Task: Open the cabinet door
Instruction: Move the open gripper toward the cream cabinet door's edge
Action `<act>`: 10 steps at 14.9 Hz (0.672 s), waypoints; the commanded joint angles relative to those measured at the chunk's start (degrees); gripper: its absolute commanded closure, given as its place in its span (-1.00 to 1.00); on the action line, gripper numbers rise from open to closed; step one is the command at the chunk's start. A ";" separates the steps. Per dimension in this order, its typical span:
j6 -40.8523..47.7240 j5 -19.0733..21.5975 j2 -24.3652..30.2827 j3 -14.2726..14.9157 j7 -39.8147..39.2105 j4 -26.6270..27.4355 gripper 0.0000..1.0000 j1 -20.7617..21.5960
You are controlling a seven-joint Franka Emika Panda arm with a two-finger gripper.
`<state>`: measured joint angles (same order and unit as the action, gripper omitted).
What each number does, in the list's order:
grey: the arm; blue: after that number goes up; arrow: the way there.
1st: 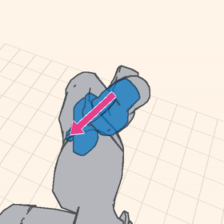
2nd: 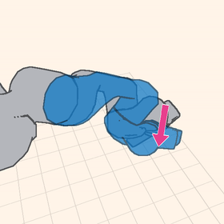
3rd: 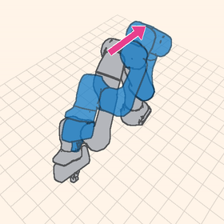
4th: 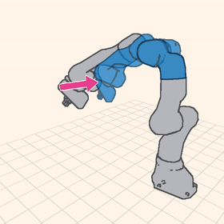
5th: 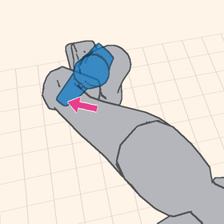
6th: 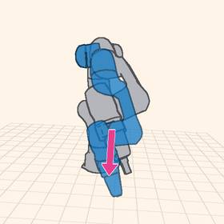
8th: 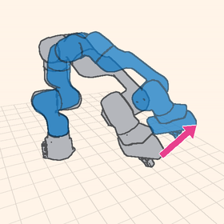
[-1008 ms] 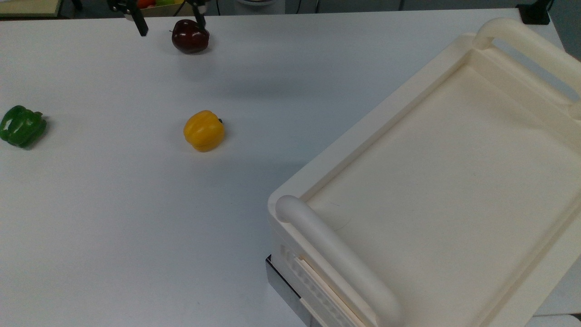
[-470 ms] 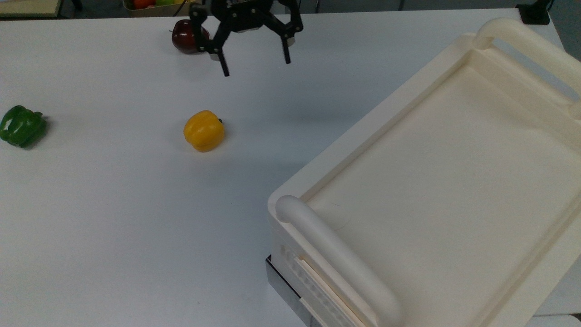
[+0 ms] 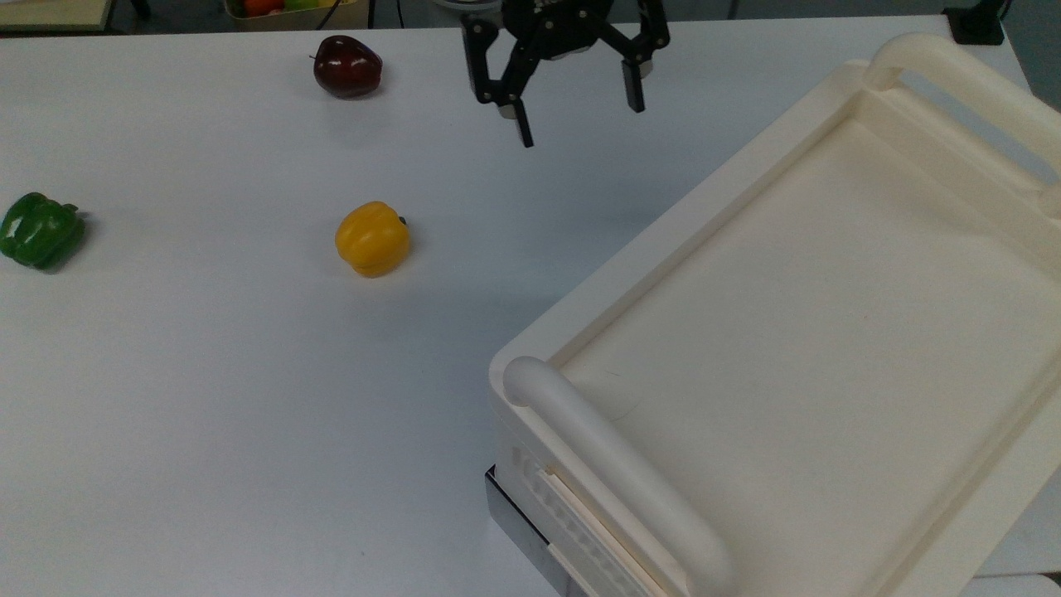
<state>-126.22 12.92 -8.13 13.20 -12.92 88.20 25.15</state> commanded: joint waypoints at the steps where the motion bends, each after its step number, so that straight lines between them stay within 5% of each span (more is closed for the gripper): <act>1: -1.22 0.79 -3.38 0.33 -0.79 -4.70 -1.00 2.18; 7: -1.74 0.09 -5.76 0.33 -1.23 -5.50 -1.00 6.31; 10: -2.18 -0.18 -6.11 0.24 -1.32 -5.41 -0.61 7.20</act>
<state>-127.15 12.87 -13.06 13.07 -13.04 83.75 31.29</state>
